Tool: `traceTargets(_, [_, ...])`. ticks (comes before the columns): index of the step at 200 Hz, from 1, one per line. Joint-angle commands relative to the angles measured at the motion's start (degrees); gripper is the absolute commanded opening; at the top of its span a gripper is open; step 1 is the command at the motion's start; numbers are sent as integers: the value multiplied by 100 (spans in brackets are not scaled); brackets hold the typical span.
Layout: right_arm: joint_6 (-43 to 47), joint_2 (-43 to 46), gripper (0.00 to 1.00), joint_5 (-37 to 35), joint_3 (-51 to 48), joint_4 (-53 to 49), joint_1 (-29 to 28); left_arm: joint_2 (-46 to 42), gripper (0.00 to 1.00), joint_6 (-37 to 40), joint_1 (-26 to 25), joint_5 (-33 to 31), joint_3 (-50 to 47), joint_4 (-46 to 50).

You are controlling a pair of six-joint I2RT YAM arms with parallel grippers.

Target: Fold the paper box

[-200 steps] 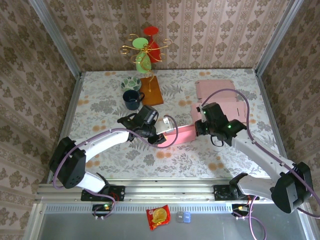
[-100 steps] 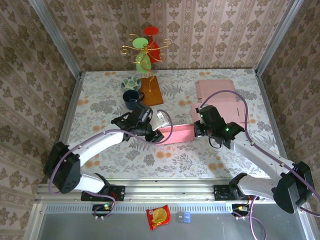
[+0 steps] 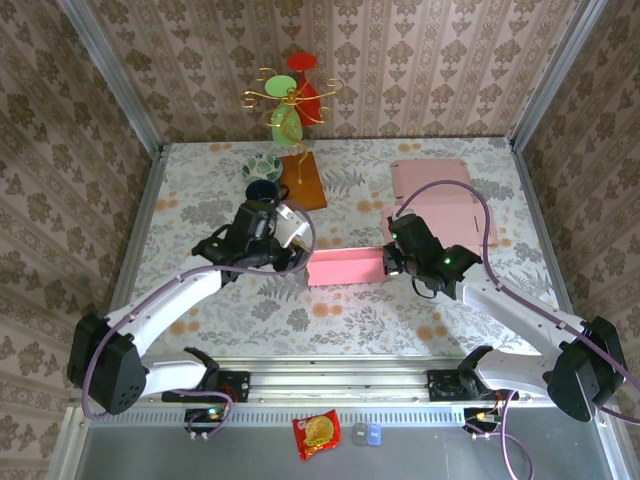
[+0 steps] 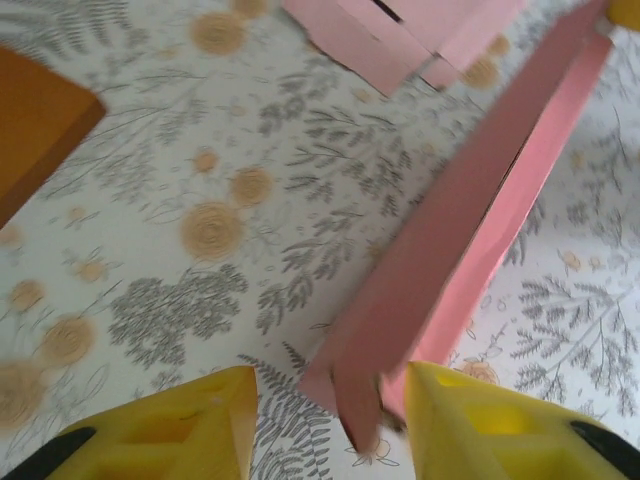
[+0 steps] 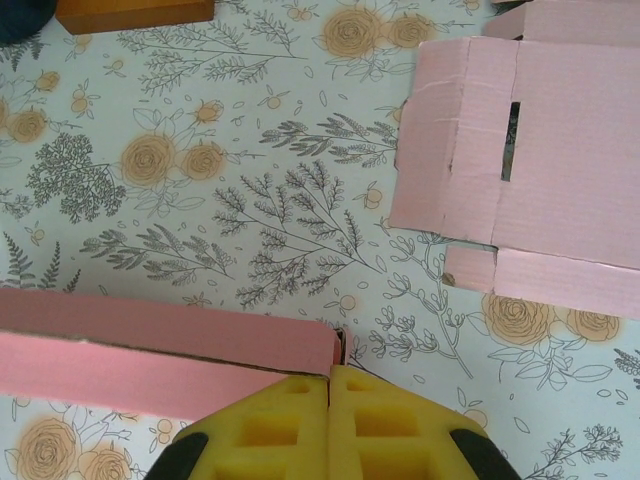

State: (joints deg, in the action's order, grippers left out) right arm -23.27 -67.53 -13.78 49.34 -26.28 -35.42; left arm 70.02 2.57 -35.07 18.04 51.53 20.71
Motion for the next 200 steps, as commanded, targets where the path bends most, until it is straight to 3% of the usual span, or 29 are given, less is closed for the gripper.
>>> traceTargets(1, [-208, -128, 0, -263, 156, -421, -53, -103, 35, -858, 239, 225, 262, 602])
traceTargets(22, [-290, -181, 0, -277, 268, -600, -62, -143, 30, -815, 281, 381, 505, 1138])
traceTargets(95, [-380, -369, 0, -256, 514, -790, -70, 226, 32, -342, 40, 647, 1069, 1682])
traceTargets(157, [-385, -450, 0, -206, 594, -839, -70, 685, 33, -143, -65, 417, 1389, 1910])
traceTargets(200, [-402, -461, 0, -195, 596, -848, -70, 930, 28, -134, -138, 307, 1535, 1873])
